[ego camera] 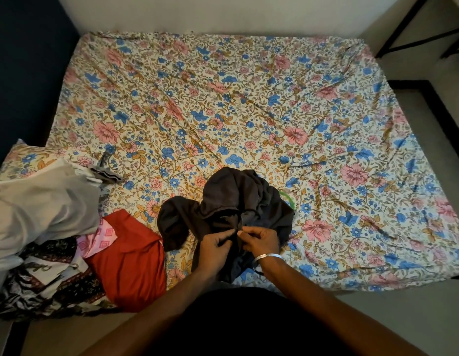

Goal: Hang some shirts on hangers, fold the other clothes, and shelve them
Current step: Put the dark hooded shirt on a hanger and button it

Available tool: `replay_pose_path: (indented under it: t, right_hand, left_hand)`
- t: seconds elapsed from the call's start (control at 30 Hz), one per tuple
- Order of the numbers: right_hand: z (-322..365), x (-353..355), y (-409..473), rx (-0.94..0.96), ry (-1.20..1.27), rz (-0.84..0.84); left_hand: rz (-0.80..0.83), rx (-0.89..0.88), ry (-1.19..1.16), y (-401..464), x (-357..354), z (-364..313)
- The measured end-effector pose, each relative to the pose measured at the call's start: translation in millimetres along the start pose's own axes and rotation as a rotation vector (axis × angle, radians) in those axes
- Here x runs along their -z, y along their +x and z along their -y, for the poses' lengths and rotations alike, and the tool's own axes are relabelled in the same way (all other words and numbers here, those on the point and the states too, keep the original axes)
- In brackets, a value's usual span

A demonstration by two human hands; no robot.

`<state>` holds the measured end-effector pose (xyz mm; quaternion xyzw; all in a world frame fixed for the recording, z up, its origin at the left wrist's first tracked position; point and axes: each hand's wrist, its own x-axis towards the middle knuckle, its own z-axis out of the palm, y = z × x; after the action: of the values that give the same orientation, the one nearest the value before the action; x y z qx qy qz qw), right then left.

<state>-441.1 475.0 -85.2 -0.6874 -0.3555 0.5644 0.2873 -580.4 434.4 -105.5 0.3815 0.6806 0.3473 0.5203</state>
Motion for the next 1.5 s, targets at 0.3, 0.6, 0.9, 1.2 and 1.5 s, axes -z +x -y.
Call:
replay_pose_path:
  t: [0.3,0.6,0.9,1.2,1.5]
  right_hand:
    - [-16.0,-7.6,-4.3,0.172,-0.351,0.012]
    - [-61.3,10.8,-25.2,0.026,-0.682,0.309]
    - [-43.5,2.4,131.7,0.236,-0.613,-0.095]
    - [-58.0,-6.7,218.7,0.028,-0.897,0.171]
    - [-38.6,21.7,229.9,0.131,-0.128,-0.086]
  left_hand:
    - [0.005,-0.011,0.11,-7.4,10.7,5.0]
    - [0.32,0.101,0.325,-33.3,25.9,59.1]
    - [-0.236,0.172,0.299,116.1,17.2,85.0]
    - [0.015,0.096,0.753,156.0,0.1,110.8]
    - [-0.363,-0.019,-0.792,158.4,10.0,-88.6]
